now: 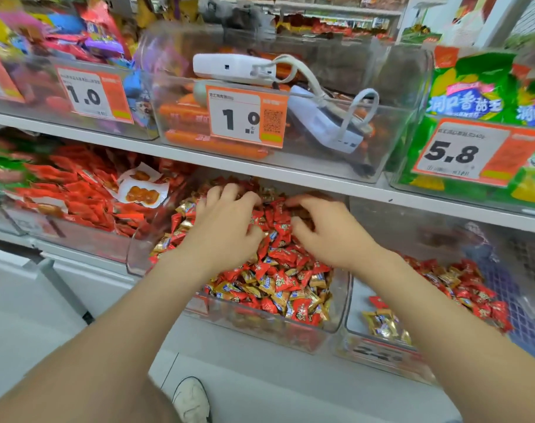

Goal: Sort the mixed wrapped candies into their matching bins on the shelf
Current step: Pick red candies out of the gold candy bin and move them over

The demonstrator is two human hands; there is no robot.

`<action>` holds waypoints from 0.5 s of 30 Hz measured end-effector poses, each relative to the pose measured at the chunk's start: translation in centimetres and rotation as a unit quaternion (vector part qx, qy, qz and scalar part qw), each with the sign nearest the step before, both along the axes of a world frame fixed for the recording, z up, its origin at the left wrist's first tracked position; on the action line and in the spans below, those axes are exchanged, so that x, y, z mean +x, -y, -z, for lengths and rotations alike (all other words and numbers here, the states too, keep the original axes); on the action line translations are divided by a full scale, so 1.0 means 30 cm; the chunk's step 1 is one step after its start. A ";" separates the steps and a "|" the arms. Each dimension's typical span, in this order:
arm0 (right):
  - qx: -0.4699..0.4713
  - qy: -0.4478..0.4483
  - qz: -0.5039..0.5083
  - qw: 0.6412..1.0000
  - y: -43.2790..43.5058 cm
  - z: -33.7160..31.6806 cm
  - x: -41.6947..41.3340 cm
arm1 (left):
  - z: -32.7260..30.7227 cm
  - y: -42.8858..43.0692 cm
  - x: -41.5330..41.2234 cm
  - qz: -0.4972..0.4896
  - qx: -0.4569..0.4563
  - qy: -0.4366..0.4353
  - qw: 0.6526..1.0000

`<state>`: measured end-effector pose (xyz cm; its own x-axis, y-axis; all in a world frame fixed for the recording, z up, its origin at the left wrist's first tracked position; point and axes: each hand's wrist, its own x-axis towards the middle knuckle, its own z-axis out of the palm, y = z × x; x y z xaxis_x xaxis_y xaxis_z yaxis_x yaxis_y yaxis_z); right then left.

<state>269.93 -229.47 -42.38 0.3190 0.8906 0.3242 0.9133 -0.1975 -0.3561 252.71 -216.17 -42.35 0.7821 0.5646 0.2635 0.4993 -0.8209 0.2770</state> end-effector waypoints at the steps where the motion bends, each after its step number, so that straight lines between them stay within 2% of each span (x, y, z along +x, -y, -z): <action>1: 0.021 0.023 -0.002 1.000 0.055 -0.001 0.013 | -0.014 0.045 0.002 0.024 -0.007 0.032 0.999; 3: 0.038 0.056 0.000 0.998 0.172 -0.005 0.042 | -0.039 0.145 0.011 0.092 -0.029 0.093 0.991; 5: 0.025 0.048 0.019 0.998 0.283 -0.019 0.083 | -0.049 0.254 0.032 0.179 -0.041 0.129 0.975; 7: -0.038 0.019 0.044 0.998 0.389 -0.039 0.136 | -0.046 0.364 0.072 0.259 -0.042 0.131 0.956; 9: -0.154 0.020 0.081 0.984 0.493 -0.041 0.207 | -0.029 0.460 0.136 0.304 -0.059 0.118 0.943; 12: -0.285 -0.016 0.165 0.944 0.649 -0.013 0.326 | 0.006 0.570 0.267 0.301 -0.098 0.074 0.946; 15: -0.321 -0.013 0.216 0.922 0.772 0.019 0.434 | 0.085 0.621 0.409 0.259 -0.115 -0.030 0.958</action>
